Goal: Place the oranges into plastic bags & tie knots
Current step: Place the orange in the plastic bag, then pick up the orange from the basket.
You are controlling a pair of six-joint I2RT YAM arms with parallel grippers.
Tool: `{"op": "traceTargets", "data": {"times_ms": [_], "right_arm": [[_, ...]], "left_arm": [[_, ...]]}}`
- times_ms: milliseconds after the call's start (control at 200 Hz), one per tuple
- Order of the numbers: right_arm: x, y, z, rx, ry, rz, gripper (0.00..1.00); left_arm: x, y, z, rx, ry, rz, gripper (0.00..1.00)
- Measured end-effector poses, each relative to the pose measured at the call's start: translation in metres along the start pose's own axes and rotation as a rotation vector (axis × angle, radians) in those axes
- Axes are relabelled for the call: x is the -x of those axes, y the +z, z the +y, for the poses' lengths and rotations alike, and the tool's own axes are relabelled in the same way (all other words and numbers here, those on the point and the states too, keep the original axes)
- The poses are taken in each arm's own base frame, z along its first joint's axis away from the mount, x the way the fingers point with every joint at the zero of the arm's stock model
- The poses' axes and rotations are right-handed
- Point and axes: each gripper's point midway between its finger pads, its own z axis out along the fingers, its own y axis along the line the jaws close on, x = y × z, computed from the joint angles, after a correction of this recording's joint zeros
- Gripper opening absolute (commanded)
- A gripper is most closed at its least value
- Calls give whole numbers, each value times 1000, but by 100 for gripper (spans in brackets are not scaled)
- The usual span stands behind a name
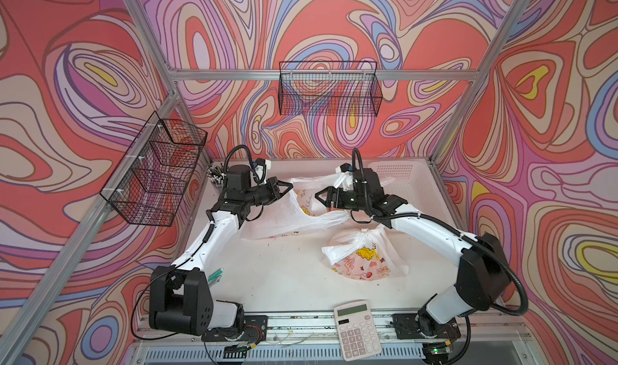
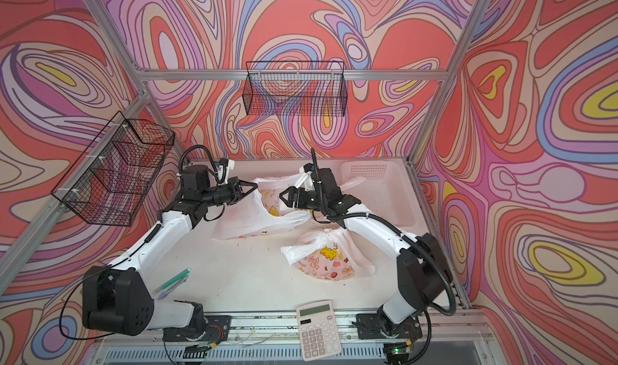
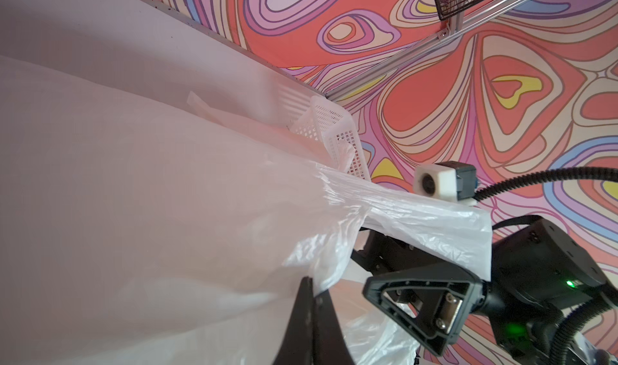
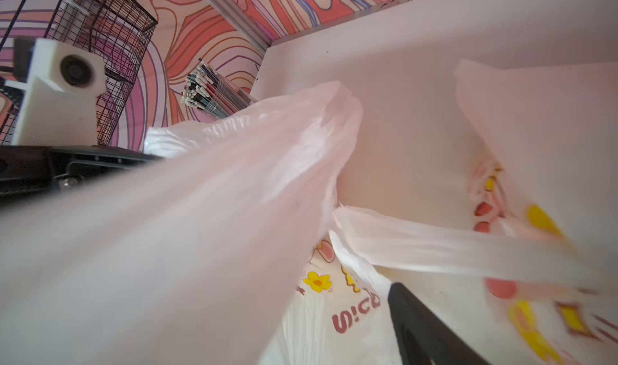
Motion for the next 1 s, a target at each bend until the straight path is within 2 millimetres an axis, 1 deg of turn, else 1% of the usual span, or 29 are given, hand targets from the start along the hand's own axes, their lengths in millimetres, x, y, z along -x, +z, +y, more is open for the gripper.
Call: {"op": "traceTargets", "data": {"times_ms": [105,175,230,270,371,441,526,586,646,711,856,1002], "right_arm": [[8,-35,-12,-50,-29,-27,88],[10,-55,-28,-99,-39,-30,89],[11,-69,-45,-147,-36,-27,89],[13,-79,-59,-187,-30,-26,89],[19,-102,-102,-306,2,-25,88],[27,-120,-133,-400,30,-31,88],[41,-143,-171,-528,52,-47,87],[46,-154,-193,-598,64,-44,87],[42,-157,-212,-649,78,-21,86],[31,-153,-228,-678,97,33,84],[6,-133,-250,-678,129,145,83],[-12,-117,-266,-679,148,222,84]], "left_arm": [[2,0,3,16,-2,-10,0],[3,0,5,25,-4,-19,0],[5,-1,7,32,-6,-25,0],[5,-1,8,36,-9,-29,0],[6,-1,8,40,-9,-32,0],[6,-1,9,41,-9,-33,0],[5,-1,10,45,-13,-30,0],[5,-1,11,50,-17,-27,0],[3,-1,12,56,-19,-24,0],[2,-1,14,64,-22,-21,0],[1,-1,16,72,-27,-17,0],[1,-1,16,73,-27,-17,0]]}}
